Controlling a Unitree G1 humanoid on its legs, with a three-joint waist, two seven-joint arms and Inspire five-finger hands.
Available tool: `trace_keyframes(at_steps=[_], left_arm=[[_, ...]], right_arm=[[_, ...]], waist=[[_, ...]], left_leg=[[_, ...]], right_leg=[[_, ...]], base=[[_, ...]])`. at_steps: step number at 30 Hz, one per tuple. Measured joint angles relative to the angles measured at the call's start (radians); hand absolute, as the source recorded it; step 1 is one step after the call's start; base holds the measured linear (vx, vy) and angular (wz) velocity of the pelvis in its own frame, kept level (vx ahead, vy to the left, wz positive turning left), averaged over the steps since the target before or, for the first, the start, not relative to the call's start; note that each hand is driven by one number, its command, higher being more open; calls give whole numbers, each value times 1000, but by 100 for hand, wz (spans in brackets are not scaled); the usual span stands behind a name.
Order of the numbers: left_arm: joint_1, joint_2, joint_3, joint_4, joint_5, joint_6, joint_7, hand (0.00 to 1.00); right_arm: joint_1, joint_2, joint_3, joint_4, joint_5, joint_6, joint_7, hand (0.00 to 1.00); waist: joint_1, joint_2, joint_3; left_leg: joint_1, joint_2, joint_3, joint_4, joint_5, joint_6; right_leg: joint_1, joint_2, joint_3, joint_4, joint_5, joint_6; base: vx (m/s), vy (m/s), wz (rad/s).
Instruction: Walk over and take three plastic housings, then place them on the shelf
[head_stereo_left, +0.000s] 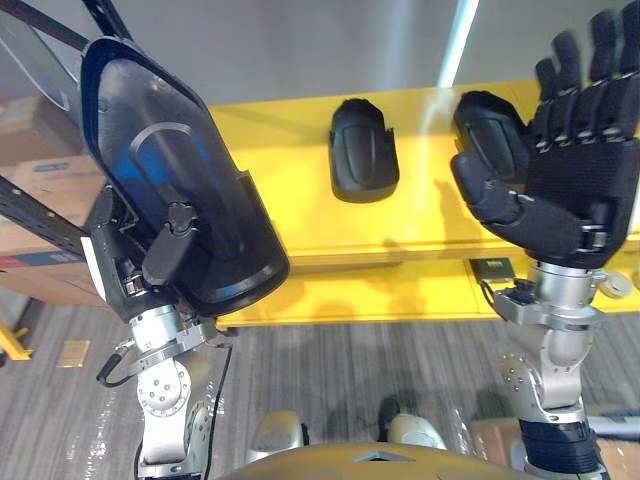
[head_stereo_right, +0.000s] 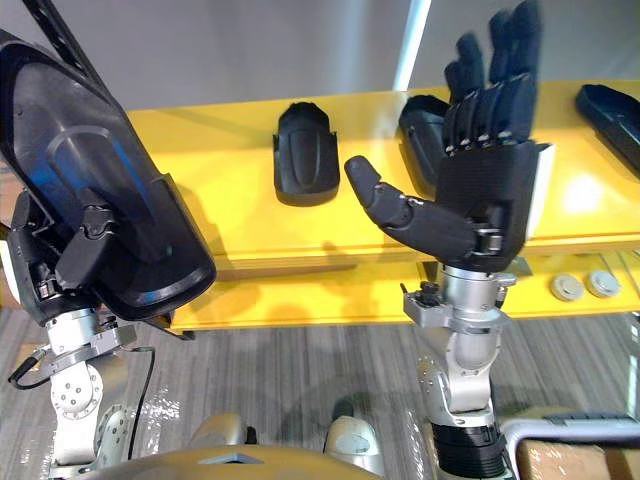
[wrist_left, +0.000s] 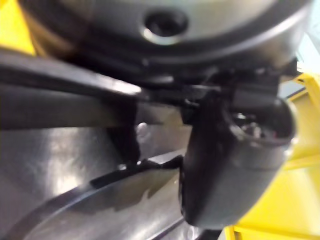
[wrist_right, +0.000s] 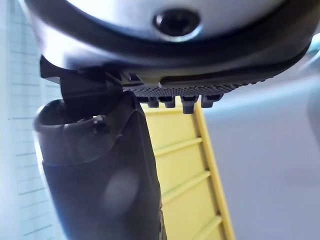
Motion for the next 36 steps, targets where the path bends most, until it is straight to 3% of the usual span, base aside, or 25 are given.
trace_keyframes(at_steps=[3, 5, 6, 8, 11, 13, 18, 21, 25, 36], left_arm=[[2, 0, 1, -4, 51, 3, -28, 0], [4, 0, -1, -5, 68, 7, -40, 0], [5, 1, -1, -6, 68, 14, -51, 0], [7, 34, 21, -7, 63, 23, -61, 0], [7, 87, 52, -13, 63, 65, -81, 0], [8, 89, 66, -13, 64, 89, -93, 0], [-16, 107, 72, -8, 58, 120, -149, 0], [-156, 154, 14, 81, 56, 120, -175, 0], [-393, 204, -32, 293, 57, 120, -173, 0], [-670, 308, -31, 546, 57, 162, -14, 0]], right_arm=[[-18, 38, 13, 69, 6, 22, -5, 100], [-12, 39, 30, 105, 4, 51, -10, 100], [-4, 41, 41, 123, 1, 56, -12, 100], [33, 79, 92, 130, -8, 71, -26, 100], [62, 108, 129, 130, -10, 106, -20, 100], [67, 110, 129, 132, -28, 118, -28, 100], [65, 104, 117, 132, -35, 159, -21, 100], [37, 78, 105, 164, -24, 198, 5, 100], [-52, 36, 133, 202, -1, 252, 41, 100], [-59, -24, 167, 202, 48, 326, 133, 100]], waist=[[-1, 11, -2], [-3, 39, -14], [-5, 70, -33], [-3, 19, -40], [-2, -47, -26], [2, -53, -25], [-11, -47, -24], [-17, -38, -22], [-68, -14, 4], [-124, 9, 48]], left_leg=[[-34, 38, 44, -177, 28, -7], [-28, 55, 101, -285, 110, 3], [-26, 63, 112, -311, 219, -23], [3, -25, 130, -341, 207, -1], [27, -101, 137, -428, 235, 35], [33, -116, 135, -460, 250, 42], [35, -121, 132, -522, 296, 43], [35, -111, 131, -600, 354, 34], [26, -97, 144, -663, 410, 32], [2, -67, 218, -663, 426, 22]], right_leg=[[45, -46, -25, -2, -29, 43], [56, -74, -41, 34, -53, 96], [57, -79, -41, 61, -70, 129], [69, -164, -33, 60, -64, 152], [68, -223, -51, 49, -40, 160], [61, -229, -71, 48, -20, 155], [39, -219, -73, 41, -11, 158], [15, -197, -72, 31, -13, 159], [-40, -181, -49, 44, -16, 166], [-155, -160, 55, 102, -17, 164]], base=[[49, 199, 29], [58, 335, 18], [123, 377, 8], [157, 360, 11], [76, 174, 18], [74, 88, 16], [38, -7, 6], [-34, -25, 1], [-121, -13, -10], [-57, -2, -23]])
